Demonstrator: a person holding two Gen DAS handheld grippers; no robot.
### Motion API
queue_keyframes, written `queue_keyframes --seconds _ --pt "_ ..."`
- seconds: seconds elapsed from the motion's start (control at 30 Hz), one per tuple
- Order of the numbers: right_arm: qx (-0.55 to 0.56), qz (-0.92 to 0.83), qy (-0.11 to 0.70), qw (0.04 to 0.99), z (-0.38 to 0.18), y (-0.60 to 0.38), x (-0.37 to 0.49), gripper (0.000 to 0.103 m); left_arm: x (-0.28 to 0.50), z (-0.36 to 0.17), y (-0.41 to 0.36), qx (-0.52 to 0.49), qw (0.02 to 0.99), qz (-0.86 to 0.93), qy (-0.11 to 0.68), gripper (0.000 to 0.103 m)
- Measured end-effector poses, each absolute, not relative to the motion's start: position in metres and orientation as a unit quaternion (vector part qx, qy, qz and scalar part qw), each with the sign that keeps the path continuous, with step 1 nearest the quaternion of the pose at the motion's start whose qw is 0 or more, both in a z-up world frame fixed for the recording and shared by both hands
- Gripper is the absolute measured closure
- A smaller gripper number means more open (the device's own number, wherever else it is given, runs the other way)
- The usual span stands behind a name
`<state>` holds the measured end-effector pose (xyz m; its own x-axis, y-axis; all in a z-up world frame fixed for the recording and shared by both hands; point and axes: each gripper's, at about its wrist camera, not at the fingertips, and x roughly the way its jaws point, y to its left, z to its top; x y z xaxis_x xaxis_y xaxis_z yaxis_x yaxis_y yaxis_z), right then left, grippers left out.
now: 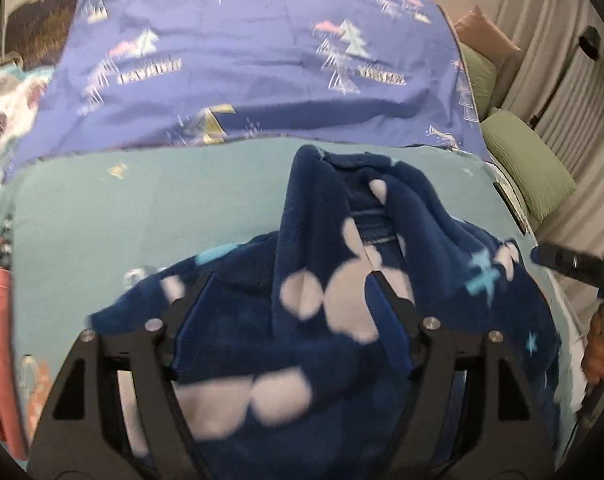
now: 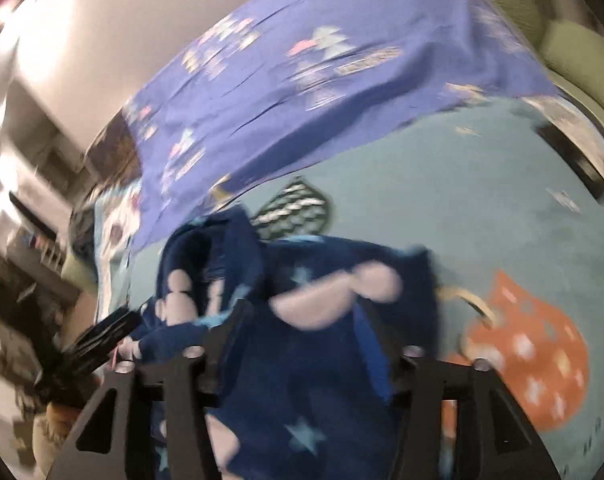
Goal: Fold small clothes
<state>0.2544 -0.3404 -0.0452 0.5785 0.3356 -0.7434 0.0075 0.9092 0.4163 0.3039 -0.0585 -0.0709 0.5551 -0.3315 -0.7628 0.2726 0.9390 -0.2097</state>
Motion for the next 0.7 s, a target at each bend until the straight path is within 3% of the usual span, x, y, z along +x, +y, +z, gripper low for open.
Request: queue_keyframes --seconds 0.03,0.07,0.1,0.13,0.17,0.2,0.23,0.27,0.37,0.47,0.57,0.7 --pt "0.175 0.112 0.462 0.862 -0.048 -0.328 0.267 0.036 0.312 -0.078 -0.060 -0.050 0.872 -0.179 0.453 0.029" --pt "0.162 0.121 0.474 0.857 -0.053 -0.316 0.276 0.035 0.318 -0.085 -0.062 -0.068 0.857 -0.197 0.471 0.049" --pt "0.151 0.121 0.484 0.853 -0.059 -0.304 0.284 0.034 0.321 -0.090 -0.064 -0.073 0.847 -0.207 0.485 0.082" --pt "0.144 0.117 0.493 0.850 -0.066 -0.294 0.293 0.034 0.324 -0.096 -0.067 -0.069 0.837 -0.208 0.501 0.088" --pt "0.140 0.115 0.500 0.847 -0.074 -0.287 0.298 0.035 0.323 -0.097 -0.068 -0.067 0.838 -0.205 0.502 0.088" --pt "0.140 0.110 0.505 0.845 -0.081 -0.281 0.303 0.057 0.322 -0.096 -0.069 -0.065 0.842 -0.204 0.495 0.090" --pt "0.147 0.102 0.510 0.841 -0.087 -0.279 0.306 0.093 0.318 -0.092 -0.068 -0.052 0.850 -0.202 0.484 0.091" --pt "0.163 0.091 0.505 0.842 -0.089 -0.283 0.305 0.096 0.314 -0.089 -0.067 -0.036 0.858 -0.196 0.473 0.091" --pt "0.191 0.060 0.475 0.857 -0.093 -0.310 0.302 0.096 0.313 -0.091 -0.056 0.022 0.875 -0.163 0.455 0.092" --pt "0.266 0.074 0.505 0.818 -0.126 -0.337 0.306 0.096 0.319 -0.109 -0.042 -0.006 0.868 -0.155 0.471 0.093" --pt "0.250 0.075 0.485 0.834 -0.118 -0.333 0.298 0.094 0.316 -0.105 -0.043 -0.006 0.873 -0.156 0.462 0.093" --pt "0.212 0.061 0.456 0.862 -0.084 -0.339 0.270 0.081 0.294 -0.078 -0.032 -0.015 0.884 -0.159 0.439 0.072"
